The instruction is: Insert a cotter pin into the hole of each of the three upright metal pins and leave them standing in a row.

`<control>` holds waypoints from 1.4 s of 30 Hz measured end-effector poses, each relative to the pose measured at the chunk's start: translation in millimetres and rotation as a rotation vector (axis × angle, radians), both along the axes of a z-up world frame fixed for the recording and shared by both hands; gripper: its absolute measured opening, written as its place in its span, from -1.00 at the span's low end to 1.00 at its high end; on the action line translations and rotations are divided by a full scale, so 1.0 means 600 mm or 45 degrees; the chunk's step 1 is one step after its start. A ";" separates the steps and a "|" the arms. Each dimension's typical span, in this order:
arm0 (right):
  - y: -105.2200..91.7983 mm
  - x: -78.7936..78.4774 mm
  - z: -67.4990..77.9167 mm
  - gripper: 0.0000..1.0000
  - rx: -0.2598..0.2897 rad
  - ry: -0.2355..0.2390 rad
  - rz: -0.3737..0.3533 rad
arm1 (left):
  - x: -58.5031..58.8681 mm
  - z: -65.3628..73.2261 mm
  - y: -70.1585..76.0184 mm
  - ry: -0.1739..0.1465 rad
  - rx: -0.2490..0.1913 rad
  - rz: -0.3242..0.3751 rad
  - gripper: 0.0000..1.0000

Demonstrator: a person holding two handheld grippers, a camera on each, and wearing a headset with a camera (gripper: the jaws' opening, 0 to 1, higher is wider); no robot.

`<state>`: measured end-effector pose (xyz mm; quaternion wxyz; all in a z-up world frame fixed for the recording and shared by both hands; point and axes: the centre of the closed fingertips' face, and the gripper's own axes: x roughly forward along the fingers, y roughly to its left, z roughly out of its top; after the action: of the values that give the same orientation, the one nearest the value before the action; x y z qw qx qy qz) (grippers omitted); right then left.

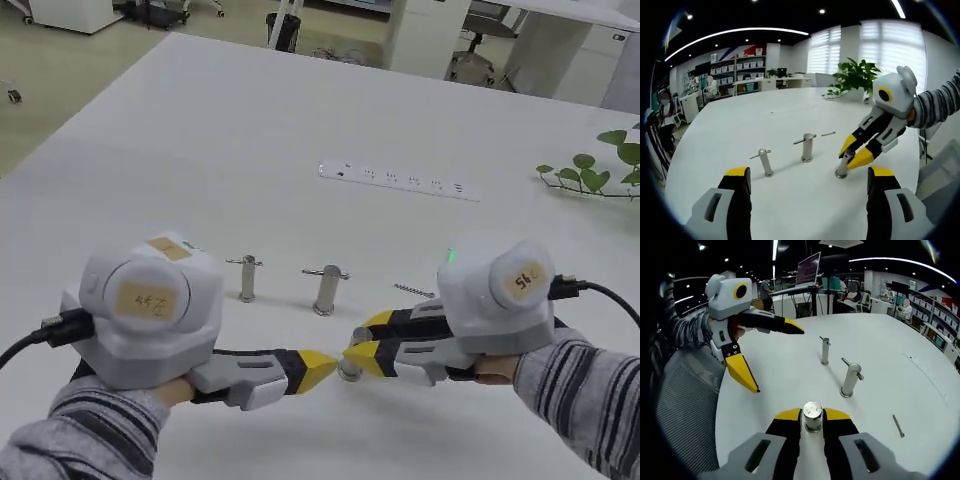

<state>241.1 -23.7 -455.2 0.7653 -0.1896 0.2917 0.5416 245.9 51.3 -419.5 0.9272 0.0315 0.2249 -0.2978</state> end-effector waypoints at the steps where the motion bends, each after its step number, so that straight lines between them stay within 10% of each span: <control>1: -0.002 0.000 0.000 -0.67 -0.009 -0.006 0.002 | 0.000 -0.001 -0.001 0.001 0.000 -0.001 0.92; 12: -0.058 0.012 0.011 -0.43 -0.088 0.039 0.012 | -0.001 0.001 -0.010 -0.010 -0.017 -0.021 0.97; 42: -0.158 0.176 -0.033 -0.45 -0.311 0.160 -0.166 | -0.004 0.004 -0.014 0.017 -0.062 -0.047 0.92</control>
<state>346.4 -118.5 -474.8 0.7504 -0.2276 0.4143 0.4619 243.8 43.1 -416.9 0.9205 0.0110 0.2233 -0.3206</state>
